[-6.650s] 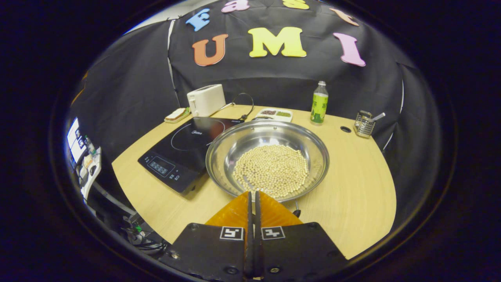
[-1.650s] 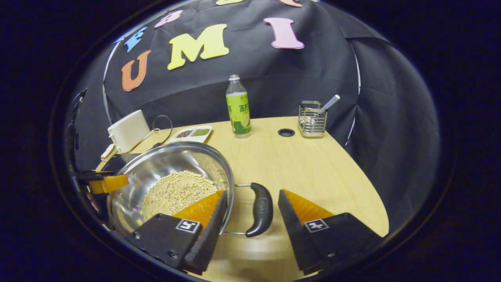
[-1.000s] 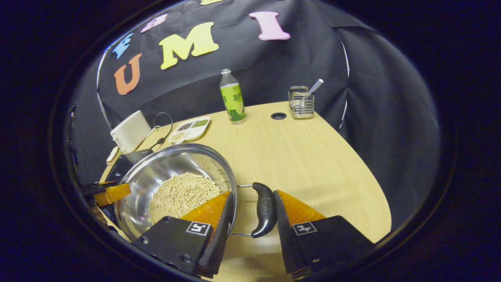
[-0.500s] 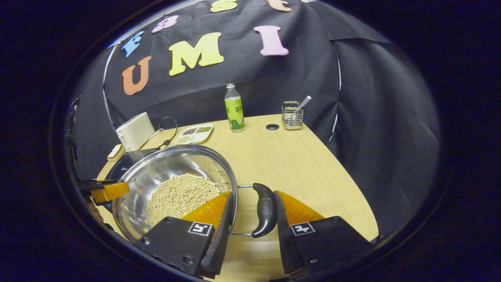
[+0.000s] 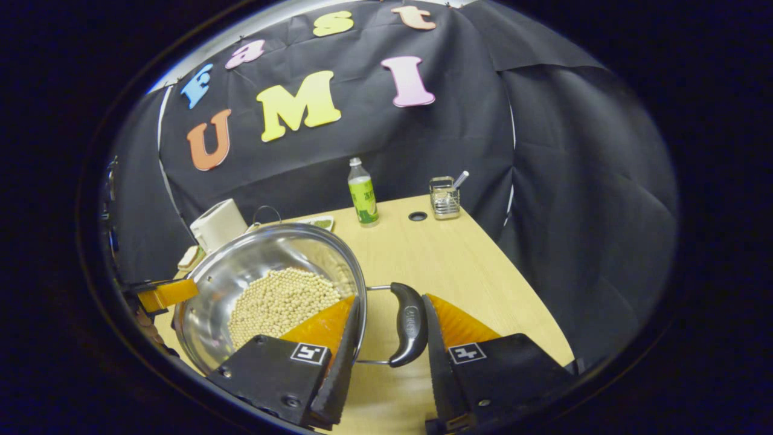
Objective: First push the handle of the pot to place it horizontally, then grasp the pot with both hands and set it on the induction cooktop.
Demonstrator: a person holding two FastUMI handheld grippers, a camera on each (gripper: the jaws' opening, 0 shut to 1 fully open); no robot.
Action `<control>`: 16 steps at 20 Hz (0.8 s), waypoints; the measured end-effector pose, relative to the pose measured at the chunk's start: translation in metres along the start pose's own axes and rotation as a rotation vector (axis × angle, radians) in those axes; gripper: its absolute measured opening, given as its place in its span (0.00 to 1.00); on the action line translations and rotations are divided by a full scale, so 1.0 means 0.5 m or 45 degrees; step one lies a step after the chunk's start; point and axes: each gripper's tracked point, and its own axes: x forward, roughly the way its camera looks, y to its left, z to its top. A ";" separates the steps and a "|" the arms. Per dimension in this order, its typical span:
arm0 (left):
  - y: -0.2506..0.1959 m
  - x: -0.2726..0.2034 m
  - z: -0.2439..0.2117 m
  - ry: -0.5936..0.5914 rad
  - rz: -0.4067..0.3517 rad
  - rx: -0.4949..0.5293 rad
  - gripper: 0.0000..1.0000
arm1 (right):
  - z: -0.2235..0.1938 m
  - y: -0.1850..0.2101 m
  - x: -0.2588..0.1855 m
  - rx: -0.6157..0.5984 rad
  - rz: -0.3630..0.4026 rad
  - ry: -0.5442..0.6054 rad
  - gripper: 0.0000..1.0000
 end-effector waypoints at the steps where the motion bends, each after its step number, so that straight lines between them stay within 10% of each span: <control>1: 0.008 -0.006 0.014 -0.020 0.009 0.009 0.57 | 0.013 0.012 -0.003 -0.004 0.007 -0.002 0.59; 16: 0.247 -0.021 0.131 -0.121 0.136 -0.049 0.57 | 0.123 0.292 0.068 -0.052 0.127 0.003 0.59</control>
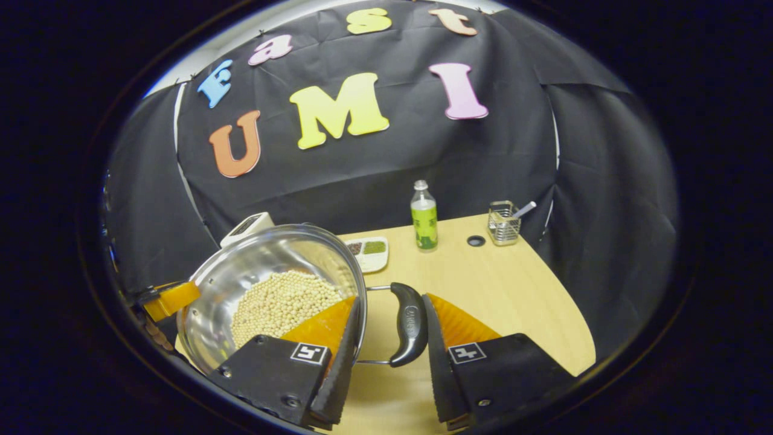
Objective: First push the handle of the pot to place it horizontally, then grasp the pot with both hands and set it on the induction cooktop.
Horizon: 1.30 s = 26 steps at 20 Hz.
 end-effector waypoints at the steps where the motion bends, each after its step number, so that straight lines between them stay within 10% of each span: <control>1: 0.017 0.005 0.005 -0.003 0.007 -0.010 0.57 | 0.004 0.019 0.010 -0.005 0.005 0.004 0.59; 15: 0.282 0.078 0.026 -0.026 0.176 -0.100 0.57 | 0.010 0.282 0.163 0.007 0.161 0.088 0.58; 26: 0.335 0.196 -0.104 0.150 0.187 -0.149 0.57 | -0.125 0.310 0.272 -0.027 0.085 0.186 0.58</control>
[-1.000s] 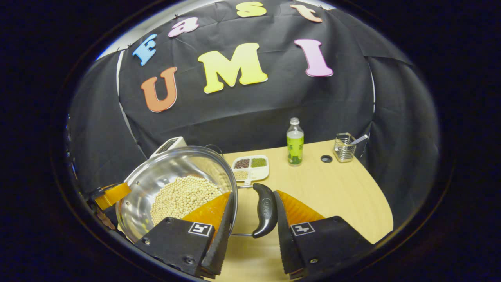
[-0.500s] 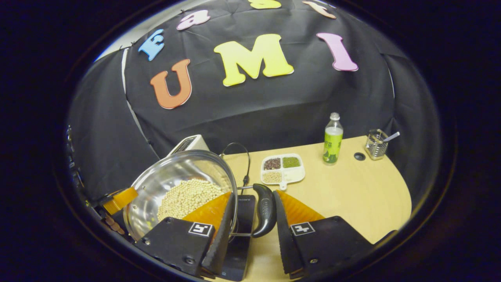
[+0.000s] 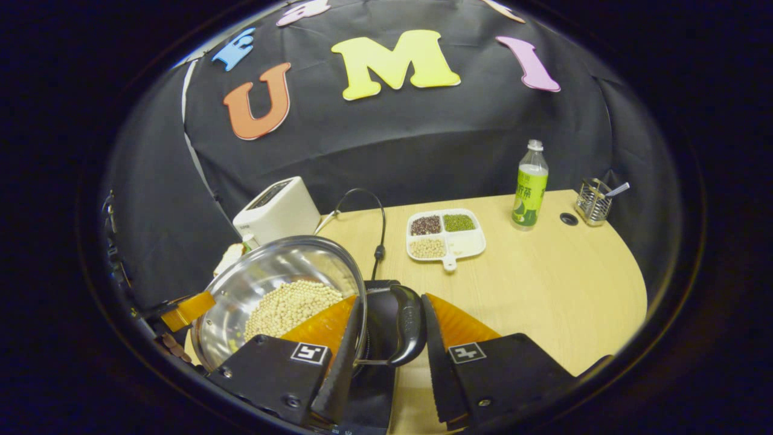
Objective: First push the handle of the pot to place it horizontally, then grasp the pot with both hands and set it on the induction cooktop.
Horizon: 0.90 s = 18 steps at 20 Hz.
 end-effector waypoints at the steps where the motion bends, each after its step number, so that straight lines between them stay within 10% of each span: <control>1: -0.003 0.007 -0.009 0.024 -0.001 -0.004 0.57 | -0.017 -0.003 0.008 -0.005 -0.011 0.017 0.59; 5: -0.013 0.000 0.006 -0.032 -0.019 0.020 0.47 | -0.030 -0.005 0.020 0.020 0.024 -0.011 0.59; 14: 0.012 -0.027 0.022 -0.090 0.138 0.138 0.63 | -0.022 -0.012 0.003 -0.012 0.160 -0.121 0.70; 15: 0.018 -0.036 0.031 -0.119 0.168 0.180 0.84 | -0.019 -0.023 -0.013 0.010 0.180 -0.151 0.70; 18: 0.014 -0.081 0.042 -0.151 0.213 0.195 0.94 | -0.004 -0.048 -0.069 -0.005 0.245 -0.240 0.87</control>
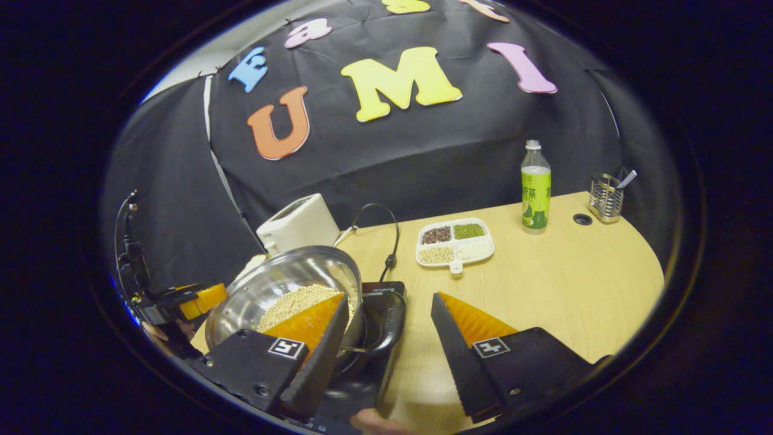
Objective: First push the handle of the pot to place it horizontally, then grasp the pot with both hands and set it on the induction cooktop.
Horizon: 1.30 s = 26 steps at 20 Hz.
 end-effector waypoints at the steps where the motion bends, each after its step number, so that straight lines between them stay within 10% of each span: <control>1: -0.006 -0.017 0.007 -0.014 -0.005 -0.006 0.94 | 0.002 -0.001 -0.020 -0.024 0.019 -0.007 0.94; 26: -0.316 -0.557 0.182 -0.451 -0.135 -0.003 0.96 | 0.135 -0.126 -0.652 -0.104 -0.130 -0.531 0.96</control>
